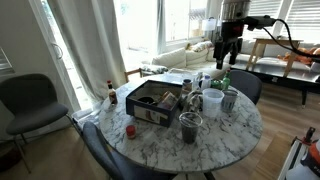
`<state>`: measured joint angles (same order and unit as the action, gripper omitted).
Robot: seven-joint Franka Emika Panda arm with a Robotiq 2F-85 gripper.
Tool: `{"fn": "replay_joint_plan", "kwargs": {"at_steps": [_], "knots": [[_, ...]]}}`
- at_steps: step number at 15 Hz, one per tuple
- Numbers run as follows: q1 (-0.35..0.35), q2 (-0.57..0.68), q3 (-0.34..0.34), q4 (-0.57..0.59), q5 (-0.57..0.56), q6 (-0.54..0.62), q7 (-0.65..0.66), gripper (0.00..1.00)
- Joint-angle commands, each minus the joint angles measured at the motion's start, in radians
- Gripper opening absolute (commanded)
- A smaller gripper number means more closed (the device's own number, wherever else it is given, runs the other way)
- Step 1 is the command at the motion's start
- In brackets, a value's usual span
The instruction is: Empty the silver cup into the smaller plastic cup
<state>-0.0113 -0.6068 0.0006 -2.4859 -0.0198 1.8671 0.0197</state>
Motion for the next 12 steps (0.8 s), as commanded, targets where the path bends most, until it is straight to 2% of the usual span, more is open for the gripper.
{"fn": "replay_joint_plan", "kwargs": {"at_steps": [1, 5, 8, 10, 12], "knots": [[-0.046, 0.047, -0.018, -0.013, -0.026, 0.096, 0.041, 1.0], [-0.115, 0.138, -0.054, -0.036, -0.04, 0.281, 0.09, 1.0], [-0.178, 0.232, -0.052, -0.035, -0.1, 0.404, 0.176, 1.0], [-0.215, 0.291, -0.048, -0.025, -0.151, 0.454, 0.24, 1.0], [-0.239, 0.343, -0.048, -0.012, -0.19, 0.454, 0.306, 1.0]]}}
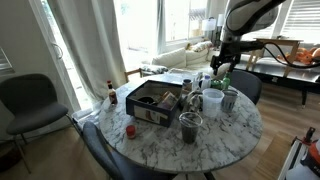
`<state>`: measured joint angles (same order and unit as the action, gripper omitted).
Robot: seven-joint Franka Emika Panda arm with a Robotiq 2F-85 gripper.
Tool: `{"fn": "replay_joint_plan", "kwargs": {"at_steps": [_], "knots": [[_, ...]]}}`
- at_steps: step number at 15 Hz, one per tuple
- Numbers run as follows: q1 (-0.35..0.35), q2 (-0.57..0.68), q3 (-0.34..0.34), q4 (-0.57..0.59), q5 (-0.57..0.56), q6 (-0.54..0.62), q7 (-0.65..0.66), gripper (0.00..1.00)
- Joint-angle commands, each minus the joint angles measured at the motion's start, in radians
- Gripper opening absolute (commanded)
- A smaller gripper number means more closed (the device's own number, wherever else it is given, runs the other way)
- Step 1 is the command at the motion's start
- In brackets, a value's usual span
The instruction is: Empty the silver cup into the smaller plastic cup
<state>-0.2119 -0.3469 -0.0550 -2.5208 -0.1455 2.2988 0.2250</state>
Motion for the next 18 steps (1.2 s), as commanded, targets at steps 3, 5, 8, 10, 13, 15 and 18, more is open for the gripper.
{"fn": "replay_joint_plan", "kwargs": {"at_steps": [3, 5, 8, 10, 13, 15, 18], "knots": [[-0.052, 0.148, 0.008, 0.044, -0.092, -0.031, 0.228, 1.0], [-0.05, 0.186, 0.005, 0.049, -0.1, -0.04, 0.306, 1.0], [-0.041, 0.239, -0.011, 0.057, -0.081, -0.037, 0.396, 1.0], [-0.034, 0.273, -0.028, 0.066, -0.052, -0.025, 0.433, 1.0], [-0.027, 0.306, -0.052, 0.079, 0.001, -0.006, 0.461, 1.0], [-0.024, 0.324, -0.067, 0.091, 0.041, -0.002, 0.464, 1.0], [-0.023, 0.351, -0.087, 0.108, 0.085, 0.008, 0.475, 1.0]]}}
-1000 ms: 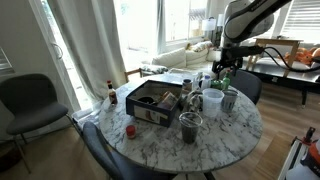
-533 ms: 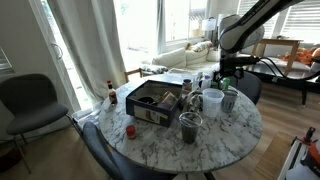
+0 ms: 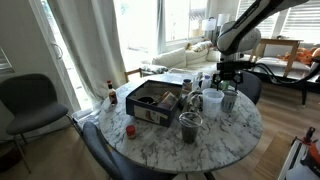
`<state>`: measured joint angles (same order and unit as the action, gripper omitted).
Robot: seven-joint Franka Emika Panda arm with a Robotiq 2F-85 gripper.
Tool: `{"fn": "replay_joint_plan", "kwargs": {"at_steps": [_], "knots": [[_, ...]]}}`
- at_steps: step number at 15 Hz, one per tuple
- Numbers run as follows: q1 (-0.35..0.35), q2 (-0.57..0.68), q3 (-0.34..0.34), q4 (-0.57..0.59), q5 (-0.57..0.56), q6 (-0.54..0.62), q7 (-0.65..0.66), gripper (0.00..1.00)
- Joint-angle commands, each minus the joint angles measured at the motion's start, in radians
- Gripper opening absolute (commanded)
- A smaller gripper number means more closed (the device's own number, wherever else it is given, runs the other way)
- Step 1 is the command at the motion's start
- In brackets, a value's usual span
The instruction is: Empty the silver cup into the smaller plastic cup
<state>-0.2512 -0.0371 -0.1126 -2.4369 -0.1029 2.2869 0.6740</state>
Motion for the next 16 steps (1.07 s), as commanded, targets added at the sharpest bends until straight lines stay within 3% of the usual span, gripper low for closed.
{"fn": "replay_joint_plan", "kwargs": {"at_steps": [1, 4, 6, 7, 8, 11, 16], "knots": [[0.017, 0.048, -0.034, 0.028, 0.06, 0.017, 0.022, 1.0], [0.015, 0.068, -0.051, 0.039, 0.078, 0.024, 0.035, 0.95], [0.014, 0.078, -0.062, 0.046, 0.089, 0.028, 0.04, 0.79], [0.014, 0.082, -0.067, 0.048, 0.089, 0.029, 0.045, 0.77], [0.013, 0.085, -0.072, 0.052, 0.092, 0.024, 0.045, 0.64], [0.013, 0.086, -0.083, 0.06, 0.103, 0.013, 0.038, 0.53], [0.014, 0.076, -0.089, 0.062, 0.119, 0.006, 0.012, 0.67]]}}
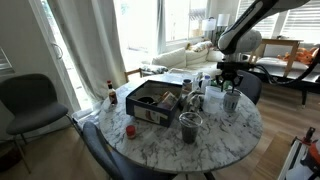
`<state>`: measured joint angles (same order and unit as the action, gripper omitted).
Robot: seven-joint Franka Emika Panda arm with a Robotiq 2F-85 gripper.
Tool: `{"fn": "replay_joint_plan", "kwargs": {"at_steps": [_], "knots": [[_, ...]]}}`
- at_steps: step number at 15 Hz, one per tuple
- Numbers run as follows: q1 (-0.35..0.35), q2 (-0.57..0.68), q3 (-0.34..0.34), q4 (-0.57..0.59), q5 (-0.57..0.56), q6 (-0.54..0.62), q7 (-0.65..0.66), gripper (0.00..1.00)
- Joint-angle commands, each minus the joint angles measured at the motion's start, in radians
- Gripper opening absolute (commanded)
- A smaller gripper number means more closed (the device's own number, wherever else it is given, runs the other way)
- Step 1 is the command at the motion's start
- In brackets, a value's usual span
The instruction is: Empty the silver cup into the smaller plastic cup
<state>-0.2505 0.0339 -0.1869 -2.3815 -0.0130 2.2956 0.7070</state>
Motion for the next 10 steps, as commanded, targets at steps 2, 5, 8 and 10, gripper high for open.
{"fn": "replay_joint_plan", "kwargs": {"at_steps": [2, 5, 8, 10], "knots": [[0.015, -0.004, -0.014, 0.005, 0.036, -0.007, -0.033, 0.75], [0.012, -0.027, -0.016, 0.001, 0.073, -0.013, -0.062, 0.77], [0.005, -0.052, -0.023, 0.006, 0.128, -0.022, -0.098, 0.9], [0.003, -0.062, -0.029, 0.014, 0.156, -0.019, -0.111, 1.0]]}}
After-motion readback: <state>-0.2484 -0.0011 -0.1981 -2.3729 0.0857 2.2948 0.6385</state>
